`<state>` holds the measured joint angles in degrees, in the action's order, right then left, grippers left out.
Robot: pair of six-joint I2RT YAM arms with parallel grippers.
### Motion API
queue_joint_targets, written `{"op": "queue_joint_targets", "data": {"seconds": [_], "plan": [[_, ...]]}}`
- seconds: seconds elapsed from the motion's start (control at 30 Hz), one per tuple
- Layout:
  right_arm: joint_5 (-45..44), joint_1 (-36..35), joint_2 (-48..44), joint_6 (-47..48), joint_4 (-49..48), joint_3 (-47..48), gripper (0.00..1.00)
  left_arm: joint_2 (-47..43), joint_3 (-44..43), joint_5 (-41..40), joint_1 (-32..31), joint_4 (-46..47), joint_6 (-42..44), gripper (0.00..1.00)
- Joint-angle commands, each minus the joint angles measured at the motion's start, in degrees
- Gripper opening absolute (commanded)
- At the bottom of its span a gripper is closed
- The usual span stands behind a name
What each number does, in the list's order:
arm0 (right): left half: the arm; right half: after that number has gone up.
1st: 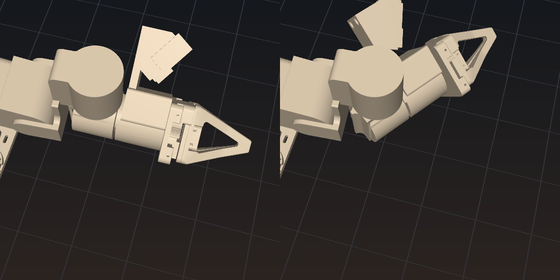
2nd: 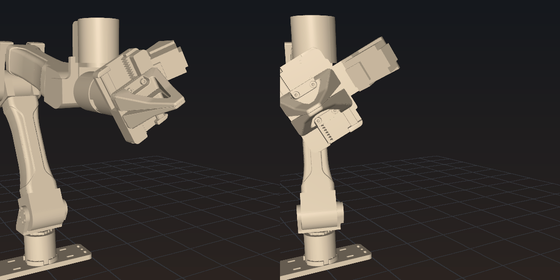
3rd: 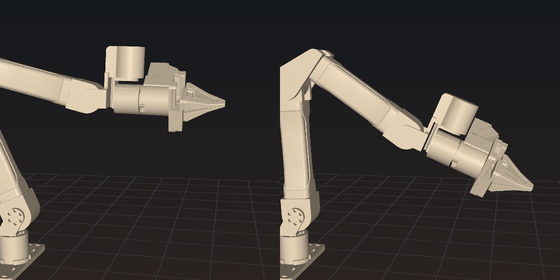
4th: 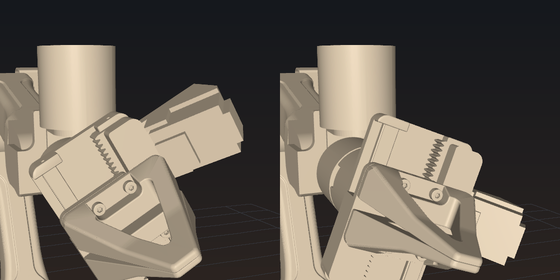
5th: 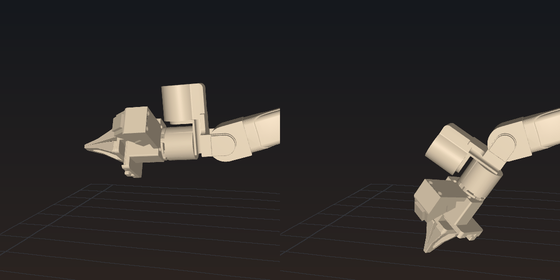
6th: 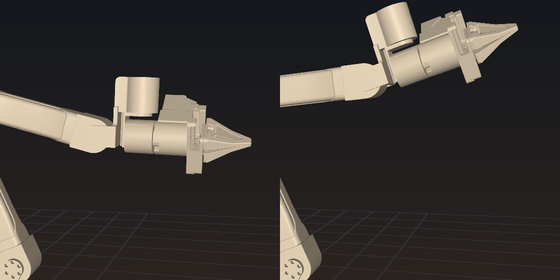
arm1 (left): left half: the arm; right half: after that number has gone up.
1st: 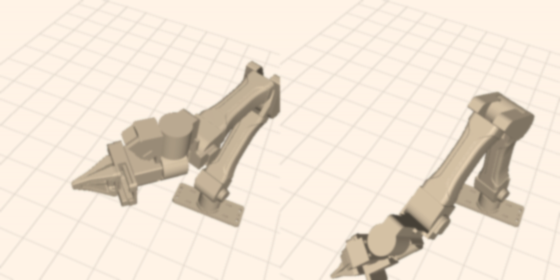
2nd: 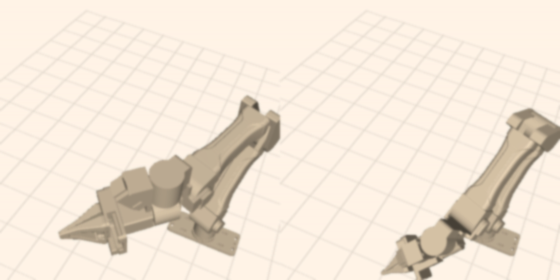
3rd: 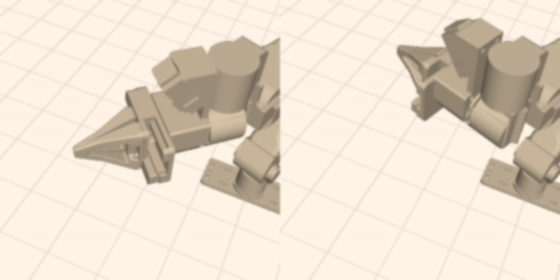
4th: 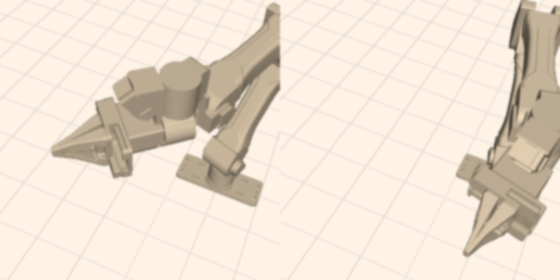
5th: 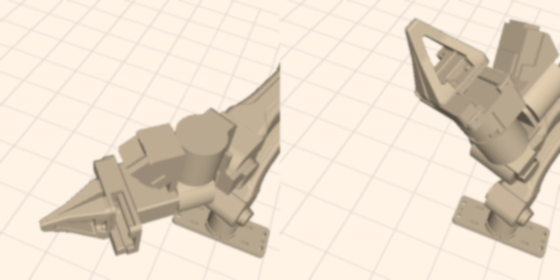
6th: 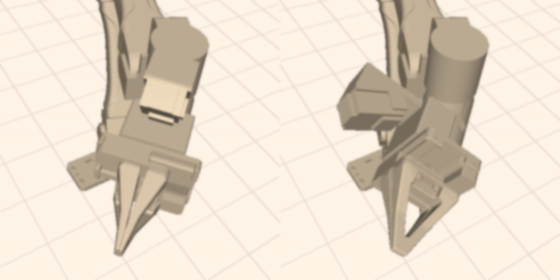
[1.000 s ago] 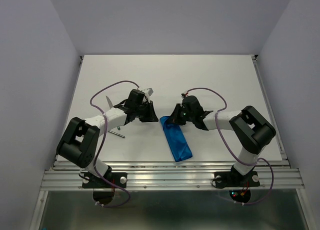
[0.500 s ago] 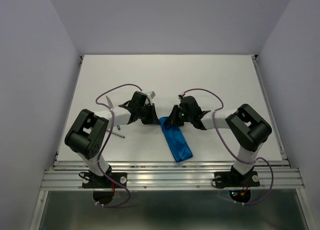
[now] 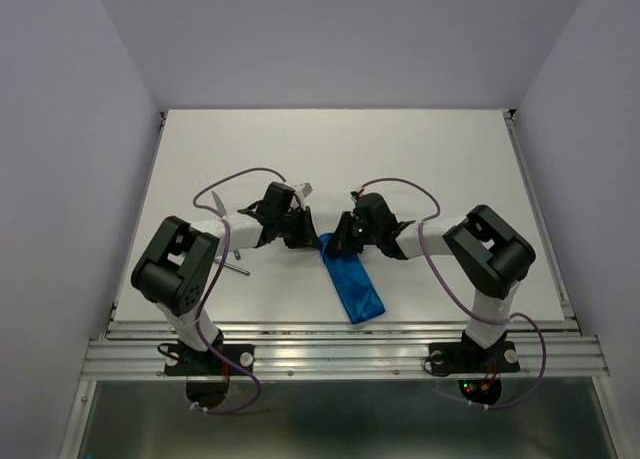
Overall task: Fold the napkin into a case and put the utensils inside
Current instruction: Grasp the top corner of the smaller rectangle folded napkin from the folded napkin.
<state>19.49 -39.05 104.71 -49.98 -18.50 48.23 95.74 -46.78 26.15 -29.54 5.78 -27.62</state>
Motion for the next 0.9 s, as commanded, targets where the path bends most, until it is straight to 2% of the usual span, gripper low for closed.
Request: {"op": "queue_joint_targets", "data": {"seconds": [0.0,0.17,0.5,0.87], "plan": [[-0.58,-1.21,1.99,-1.00,-3.12,2.40,0.07,-0.30,-0.24,1.62,-0.52,2.22,-0.42,0.09],[-6.47,-1.21,5.07,-0.48,0.13,3.45,0.06,-0.64,0.03,1.71,-0.96,2.13,-0.51,0.09],[-7.80,-1.21,4.02,0.76,1.45,2.31,0.06,-4.69,-0.15,0.83,-0.96,-0.24,0.37,0.06],[-7.27,-1.21,3.58,1.28,1.98,3.01,0.06,2.15,-4.54,1.27,-0.96,-0.77,2.13,0.05]]}}
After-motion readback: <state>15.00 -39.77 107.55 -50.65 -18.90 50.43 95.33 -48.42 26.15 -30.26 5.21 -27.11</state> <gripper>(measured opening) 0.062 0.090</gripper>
